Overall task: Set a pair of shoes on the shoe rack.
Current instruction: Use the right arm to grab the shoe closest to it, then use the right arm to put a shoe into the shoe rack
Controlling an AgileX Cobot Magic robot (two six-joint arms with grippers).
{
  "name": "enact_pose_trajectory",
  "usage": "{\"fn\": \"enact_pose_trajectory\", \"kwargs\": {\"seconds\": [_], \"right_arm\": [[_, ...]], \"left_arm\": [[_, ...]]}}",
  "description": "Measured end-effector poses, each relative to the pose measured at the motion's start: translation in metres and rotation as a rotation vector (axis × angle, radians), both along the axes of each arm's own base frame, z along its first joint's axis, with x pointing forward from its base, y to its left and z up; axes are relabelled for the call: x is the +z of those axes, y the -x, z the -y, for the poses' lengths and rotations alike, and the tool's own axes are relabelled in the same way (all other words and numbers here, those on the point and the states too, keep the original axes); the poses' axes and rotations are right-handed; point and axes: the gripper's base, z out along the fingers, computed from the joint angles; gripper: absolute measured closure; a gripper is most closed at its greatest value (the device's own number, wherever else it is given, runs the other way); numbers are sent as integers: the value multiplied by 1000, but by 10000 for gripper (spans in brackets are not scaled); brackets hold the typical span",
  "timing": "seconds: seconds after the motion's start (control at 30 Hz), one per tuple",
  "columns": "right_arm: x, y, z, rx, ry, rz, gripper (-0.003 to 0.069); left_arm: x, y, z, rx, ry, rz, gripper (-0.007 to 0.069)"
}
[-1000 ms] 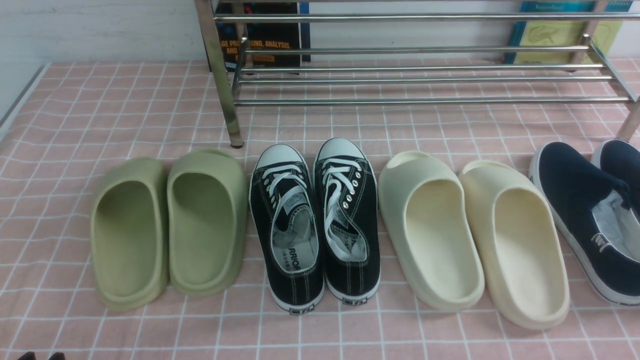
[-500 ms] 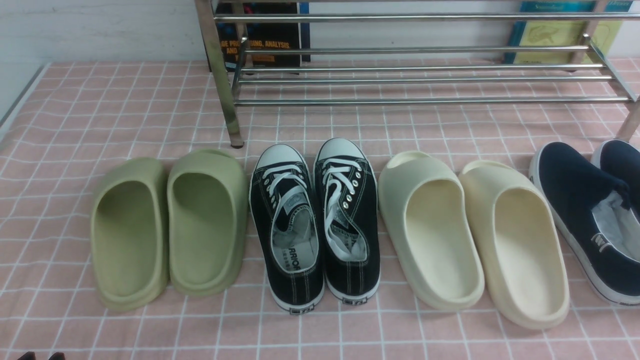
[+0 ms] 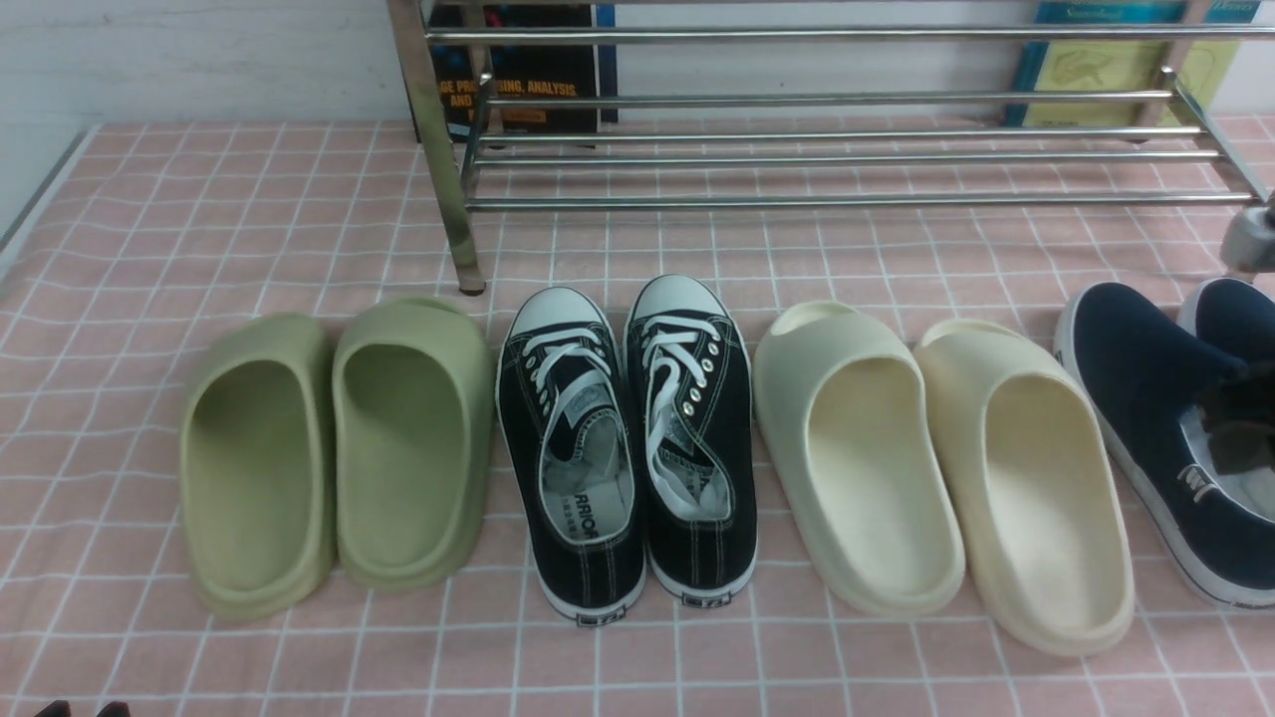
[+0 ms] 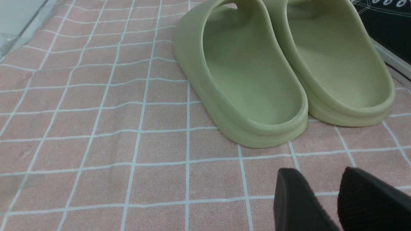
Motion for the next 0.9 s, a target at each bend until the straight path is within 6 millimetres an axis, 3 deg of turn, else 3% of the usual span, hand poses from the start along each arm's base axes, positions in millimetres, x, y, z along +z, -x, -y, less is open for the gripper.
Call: {"fn": "enact_pose_trajectory", "kwargs": {"seconds": [0.13,0.17,0.3,0.43,0.5,0.53,0.7,0.9], "right_arm": [[-15,-14,1,25,21,-18,282],[-27,-21,2,29,31,-31,270],[-53,-37,5,38,66,-43,302],[-71,-43,5,23,55,-85,447],[-74,-44,4,6,33,-99,580],[-74,-44,4,4,30,-102,608],[-55,-42,3,11,25,-100,636],[13,-42,1,55,23,-9,636]], "left_arm": [[0,0,0,0,0,0,385],[0,0,0,0,0,0,385],[0,0,0,0,0,0,385],[0,0,0,0,0,0,385],[0,0,0,0,0,0,385],[0,0,0,0,0,0,385],[0,0,0,0,0,0,385],[0,0,0,0,0,0,385]]}}
